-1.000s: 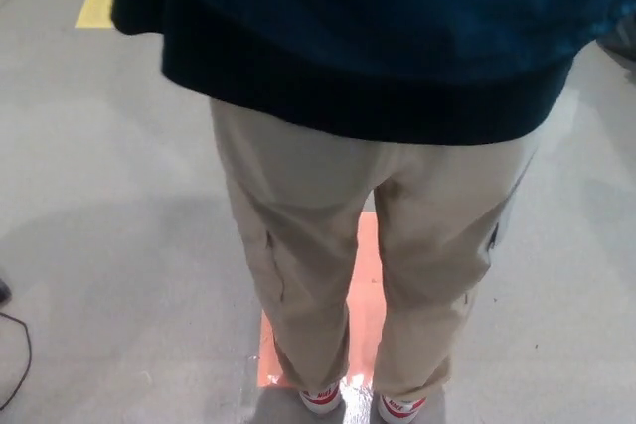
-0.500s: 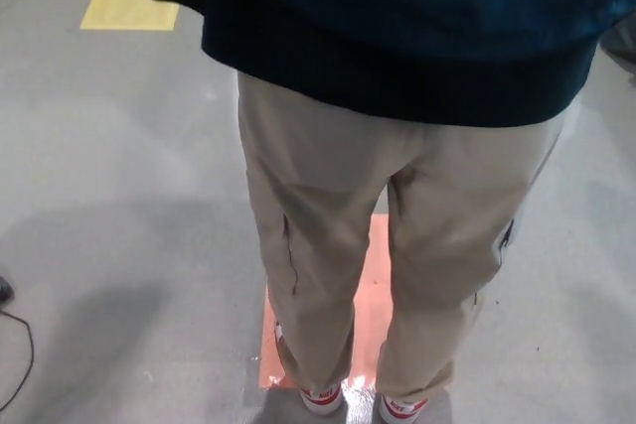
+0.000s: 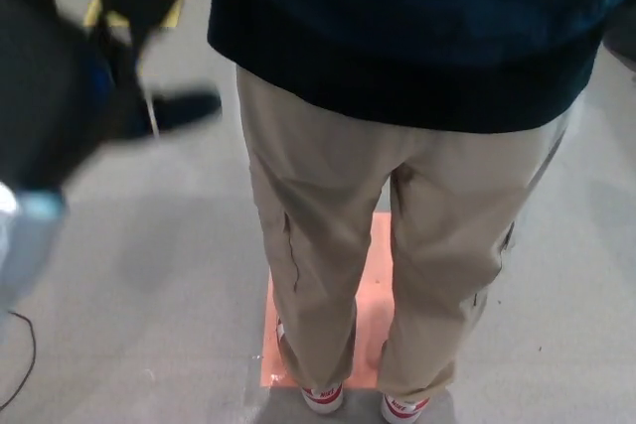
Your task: A person hands a coat to the robot and the robot grabs it with both hands and holds it while the person wears the coat.
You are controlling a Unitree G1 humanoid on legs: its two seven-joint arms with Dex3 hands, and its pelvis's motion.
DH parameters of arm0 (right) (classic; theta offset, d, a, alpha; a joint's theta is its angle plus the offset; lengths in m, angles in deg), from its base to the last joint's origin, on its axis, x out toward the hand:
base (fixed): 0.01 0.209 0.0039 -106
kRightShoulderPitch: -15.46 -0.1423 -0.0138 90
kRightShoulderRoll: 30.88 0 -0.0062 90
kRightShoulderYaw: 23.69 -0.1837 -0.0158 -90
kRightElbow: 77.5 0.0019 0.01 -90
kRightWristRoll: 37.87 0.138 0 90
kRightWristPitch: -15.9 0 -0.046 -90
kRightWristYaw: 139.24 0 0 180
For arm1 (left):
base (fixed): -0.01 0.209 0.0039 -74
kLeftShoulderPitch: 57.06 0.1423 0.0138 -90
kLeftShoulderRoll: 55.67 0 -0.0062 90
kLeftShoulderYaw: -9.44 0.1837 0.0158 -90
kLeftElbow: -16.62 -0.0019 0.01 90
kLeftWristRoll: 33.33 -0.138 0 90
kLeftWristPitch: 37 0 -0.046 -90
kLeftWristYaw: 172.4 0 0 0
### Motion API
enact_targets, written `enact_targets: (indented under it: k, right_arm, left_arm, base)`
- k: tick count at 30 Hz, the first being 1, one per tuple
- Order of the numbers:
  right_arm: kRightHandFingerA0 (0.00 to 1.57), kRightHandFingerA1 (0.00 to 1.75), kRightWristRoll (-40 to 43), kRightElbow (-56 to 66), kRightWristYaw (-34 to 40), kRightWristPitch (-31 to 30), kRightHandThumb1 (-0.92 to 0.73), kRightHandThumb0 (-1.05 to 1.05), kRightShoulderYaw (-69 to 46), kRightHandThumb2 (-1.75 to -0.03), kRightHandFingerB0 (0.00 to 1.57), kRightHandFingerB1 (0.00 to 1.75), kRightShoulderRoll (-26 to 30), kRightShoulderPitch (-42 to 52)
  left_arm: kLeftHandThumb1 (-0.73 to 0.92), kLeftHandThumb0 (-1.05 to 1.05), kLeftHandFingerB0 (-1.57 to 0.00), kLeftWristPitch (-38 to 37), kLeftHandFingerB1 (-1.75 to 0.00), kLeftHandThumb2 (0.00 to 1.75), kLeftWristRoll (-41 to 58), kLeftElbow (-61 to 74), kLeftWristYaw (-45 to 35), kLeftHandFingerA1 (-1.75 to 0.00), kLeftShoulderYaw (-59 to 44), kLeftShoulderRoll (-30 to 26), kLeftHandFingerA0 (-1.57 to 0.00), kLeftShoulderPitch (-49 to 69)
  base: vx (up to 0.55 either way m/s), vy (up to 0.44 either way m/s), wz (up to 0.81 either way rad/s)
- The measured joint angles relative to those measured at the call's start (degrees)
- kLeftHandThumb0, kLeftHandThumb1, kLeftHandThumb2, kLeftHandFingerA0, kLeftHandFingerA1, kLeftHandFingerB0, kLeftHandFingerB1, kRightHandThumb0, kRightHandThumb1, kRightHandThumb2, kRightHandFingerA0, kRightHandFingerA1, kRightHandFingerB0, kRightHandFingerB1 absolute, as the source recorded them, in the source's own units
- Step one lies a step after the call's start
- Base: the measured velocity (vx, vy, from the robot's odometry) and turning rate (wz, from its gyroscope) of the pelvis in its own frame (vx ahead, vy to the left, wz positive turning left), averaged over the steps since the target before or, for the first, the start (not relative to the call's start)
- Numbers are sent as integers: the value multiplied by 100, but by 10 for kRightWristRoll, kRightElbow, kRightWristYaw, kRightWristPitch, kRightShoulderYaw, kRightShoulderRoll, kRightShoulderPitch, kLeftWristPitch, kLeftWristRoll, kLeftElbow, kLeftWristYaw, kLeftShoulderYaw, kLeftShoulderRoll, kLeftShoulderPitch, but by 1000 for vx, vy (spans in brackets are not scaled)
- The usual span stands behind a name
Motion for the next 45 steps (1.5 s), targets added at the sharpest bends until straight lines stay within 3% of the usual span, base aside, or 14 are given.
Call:
enact_targets:
  k: [1,4,5,7,8,17,18,19,21,23,26,28,29,45]
  right_arm:
    - [5,50,0,3,1,3,-70,-76,3,-103,0,34,-6,21]
    - [14,52,-1,9,6,12,-68,-75,17,-102,0,39,-33,117]
    - [15,37,-1,10,8,14,-85,-72,22,-65,10,26,-41,147]
    - [16,36,-2,12,11,19,-86,-73,32,-65,11,26,-55,210]
    - [2,50,-2,12,12,21,-55,-35,35,-110,0,49,-60,234]
    - [1,48,-25,13,16,7,-57,-34,75,-110,0,47,-94,432]
    - [18,32,-30,14,12,-2,-83,-64,80,-66,19,30,-95,439]
    - [18,32,-35,14,6,-13,-83,-64,84,-66,19,30,-95,444]
    - [20,34,-42,14,-3,-28,-82,-65,89,-66,21,31,-95,444]
    - [23,34,-48,14,-18,-51,-86,-64,94,-66,22,31,-95,433]
    - [24,34,-52,14,-38,-77,-81,-64,99,-66,24,32,-95,402]
    - [25,34,-55,13,-58,-101,-81,-63,101,-66,25,32,-94,368]
    - [26,33,-56,12,-65,-109,-85,-61,101,-66,29,33,-93,355]
    - [29,30,-77,-8,-221,-263,-85,-61,151,-66,38,34,-70,191]
  left_arm:
    - [69,-72,-36,0,-39,61,0,0,3,-55,3,5,-30,16]
    - [68,-70,-39,0,-39,61,-3,-9,17,-53,19,24,-32,83]
    - [61,-70,-41,0,-39,61,-5,-15,22,-49,25,31,-31,104]
    - [64,-67,-41,0,-38,59,-10,-30,34,-48,36,41,-33,147]
    - [63,-66,-39,0,-37,59,-12,-38,39,-48,41,45,-32,163]
    - [67,-66,-42,4,-37,60,-38,-200,121,-45,95,78,-45,277]
    - [66,-65,-43,7,-38,60,-41,-225,130,-45,102,82,-47,276]
    - [66,-65,-43,10,-38,60,-45,-253,140,-45,109,85,-47,274]
    - [56,-68,-30,15,-47,95,-49,-286,150,-56,119,91,-44,265]
    - [69,-65,-49,25,-38,62,-56,-320,157,-43,128,99,-51,241]
    - [69,-64,-56,38,-40,61,-62,-345,157,-43,134,104,-54,204]
    - [70,-64,-63,50,-41,62,-65,-361,155,-42,137,106,-59,166]
    - [61,-68,-58,55,-55,97,-65,-364,153,-55,137,106,-54,153]
    - [62,-68,-52,93,-52,99,-62,-405,88,-54,155,77,-56,26]
  base:
    - [0,0,0]
    - [0,0,0]
    - [0,0,0]
    - [0,0,0]
    - [0,0,0]
    - [0,0,0]
    - [0,0,0]
    - [0,0,0]
    - [0,0,0]
    - [0,0,0]
    - [0,0,0]
    - [0,0,0]
    - [0,0,0]
    - [0,0,0]
